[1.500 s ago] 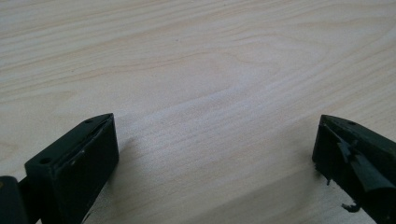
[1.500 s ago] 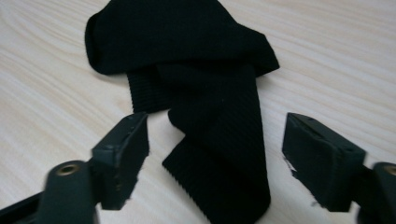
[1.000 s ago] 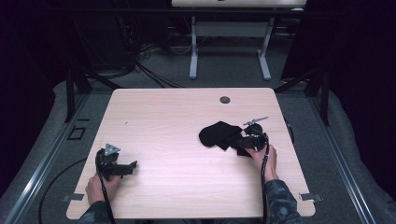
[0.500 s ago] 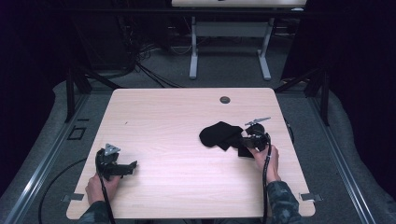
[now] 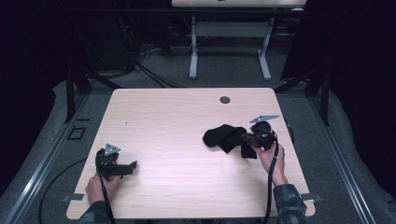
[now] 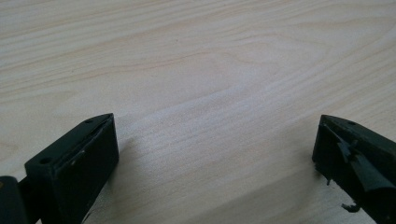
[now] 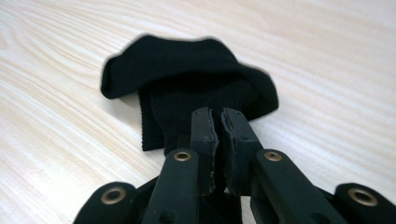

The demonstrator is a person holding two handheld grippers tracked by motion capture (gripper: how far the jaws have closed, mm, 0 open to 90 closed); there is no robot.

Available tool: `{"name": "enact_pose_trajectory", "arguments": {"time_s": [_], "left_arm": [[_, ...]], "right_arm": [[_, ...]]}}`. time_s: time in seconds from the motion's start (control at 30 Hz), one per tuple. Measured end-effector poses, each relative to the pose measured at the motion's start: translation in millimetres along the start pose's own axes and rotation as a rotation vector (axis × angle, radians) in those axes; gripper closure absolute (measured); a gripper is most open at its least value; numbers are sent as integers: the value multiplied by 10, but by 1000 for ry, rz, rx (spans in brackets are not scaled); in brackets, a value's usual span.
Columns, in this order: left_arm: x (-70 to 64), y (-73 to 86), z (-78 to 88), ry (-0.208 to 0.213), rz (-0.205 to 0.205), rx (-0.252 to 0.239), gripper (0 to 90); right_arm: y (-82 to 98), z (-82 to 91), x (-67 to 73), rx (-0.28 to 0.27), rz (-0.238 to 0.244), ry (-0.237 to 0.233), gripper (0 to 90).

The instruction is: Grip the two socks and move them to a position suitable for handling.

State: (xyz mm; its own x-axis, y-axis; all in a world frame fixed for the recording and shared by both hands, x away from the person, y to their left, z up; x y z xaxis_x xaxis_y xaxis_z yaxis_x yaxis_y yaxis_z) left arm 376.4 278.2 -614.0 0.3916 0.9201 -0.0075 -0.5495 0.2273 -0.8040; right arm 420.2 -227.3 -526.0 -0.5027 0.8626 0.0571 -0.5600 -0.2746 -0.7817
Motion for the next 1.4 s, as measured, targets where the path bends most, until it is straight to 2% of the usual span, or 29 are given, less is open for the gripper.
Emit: {"name": "enact_pose_trajectory", "arguments": {"time_s": [0.2,0.23,0.43,0.77,1.03,1.17,1.33,1.4], "left_arm": [[0,0,0,-1,0,0,4],[0,0,0,0,0,0,4],[0,0,0,-1,0,0,4],[1,0,0,0,0,0,4],[1,0,-1,0,0,-1,4],[1,0,0,0,0,0,4],[0,0,0,0,0,0,4],[1,0,0,0,-1,0,4]], "right_arm": [[-129,172,92,-49,22,-23,836],[-187,258,138,-65,41,-26,836],[-296,467,281,-104,82,-51,836],[-305,724,555,-163,129,-127,836],[-112,759,748,-156,144,-207,834],[79,698,836,-118,145,-251,833],[339,568,914,-38,162,-278,833],[448,506,951,-13,170,-304,832]]}}
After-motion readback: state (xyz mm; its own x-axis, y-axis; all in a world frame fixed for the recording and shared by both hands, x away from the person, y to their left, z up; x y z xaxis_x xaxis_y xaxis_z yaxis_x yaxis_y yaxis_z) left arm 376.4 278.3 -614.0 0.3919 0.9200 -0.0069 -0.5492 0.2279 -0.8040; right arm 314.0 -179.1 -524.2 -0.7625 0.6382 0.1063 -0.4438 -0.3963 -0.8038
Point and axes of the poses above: each handheld gripper's, and its own axes: z roughly backward along the jaws, y roughly out of its underside, x roughly to its left, the point moved 3 cm from there along -z, roughly forward along the jaws, and after that the axes turned 8 degrees about -x, right-handed, at the moved point
